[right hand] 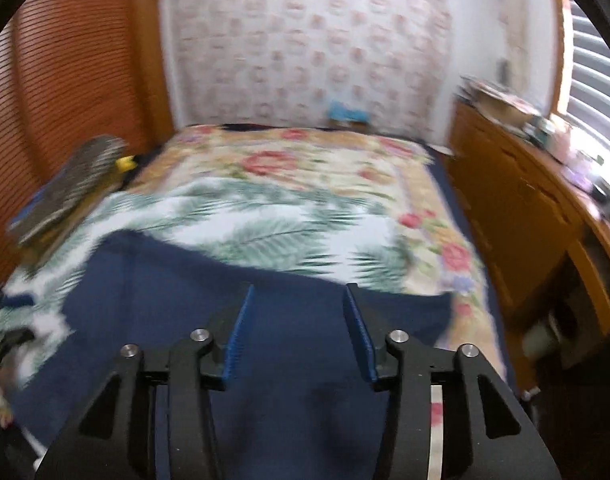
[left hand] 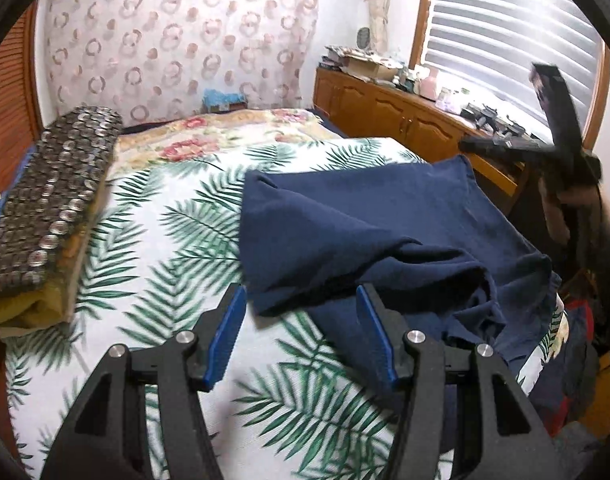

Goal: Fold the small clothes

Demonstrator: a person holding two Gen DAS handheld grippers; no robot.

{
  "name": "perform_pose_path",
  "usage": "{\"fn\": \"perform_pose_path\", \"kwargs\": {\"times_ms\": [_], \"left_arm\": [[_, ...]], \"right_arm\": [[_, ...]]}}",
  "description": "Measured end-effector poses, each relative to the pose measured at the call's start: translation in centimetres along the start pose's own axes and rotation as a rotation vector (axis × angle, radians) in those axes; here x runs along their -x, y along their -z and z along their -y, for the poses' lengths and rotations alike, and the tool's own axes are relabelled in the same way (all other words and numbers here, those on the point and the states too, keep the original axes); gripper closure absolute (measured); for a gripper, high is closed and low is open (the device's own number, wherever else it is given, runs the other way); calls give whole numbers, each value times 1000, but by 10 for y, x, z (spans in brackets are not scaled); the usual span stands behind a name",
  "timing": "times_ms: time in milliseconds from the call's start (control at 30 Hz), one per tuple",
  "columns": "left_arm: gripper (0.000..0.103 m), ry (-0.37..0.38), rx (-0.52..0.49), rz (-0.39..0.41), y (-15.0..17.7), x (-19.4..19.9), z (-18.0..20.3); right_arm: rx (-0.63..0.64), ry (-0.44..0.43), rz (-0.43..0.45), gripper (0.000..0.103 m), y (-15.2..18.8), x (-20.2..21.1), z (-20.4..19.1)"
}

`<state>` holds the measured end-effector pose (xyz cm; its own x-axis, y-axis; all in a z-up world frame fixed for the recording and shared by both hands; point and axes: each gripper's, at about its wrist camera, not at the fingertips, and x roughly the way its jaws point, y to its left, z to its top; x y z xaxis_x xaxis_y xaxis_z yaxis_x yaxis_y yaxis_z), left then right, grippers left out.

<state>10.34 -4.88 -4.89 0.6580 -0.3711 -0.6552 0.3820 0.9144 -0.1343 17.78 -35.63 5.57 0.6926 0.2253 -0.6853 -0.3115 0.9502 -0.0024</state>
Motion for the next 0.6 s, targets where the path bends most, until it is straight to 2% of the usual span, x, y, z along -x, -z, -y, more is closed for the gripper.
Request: {"fn": "perform_pose_path", "kwargs": {"times_ms": [100,300,433,600], "left_arm": [[47,-15,12,21,1,11,-8],[47,-35,26,48,0,21,-15],[47,-40,28,58,0,24,-19],[47,-40,26,66,1,25,-19]], "right_arm": [[52,-91,-11,52,13,0,-42],[112,-213,-73,46,42,-9,-96],[132,-248,-108,46,58,-12,-115],[125,-260,-122,45,71,-11,-119]]}}
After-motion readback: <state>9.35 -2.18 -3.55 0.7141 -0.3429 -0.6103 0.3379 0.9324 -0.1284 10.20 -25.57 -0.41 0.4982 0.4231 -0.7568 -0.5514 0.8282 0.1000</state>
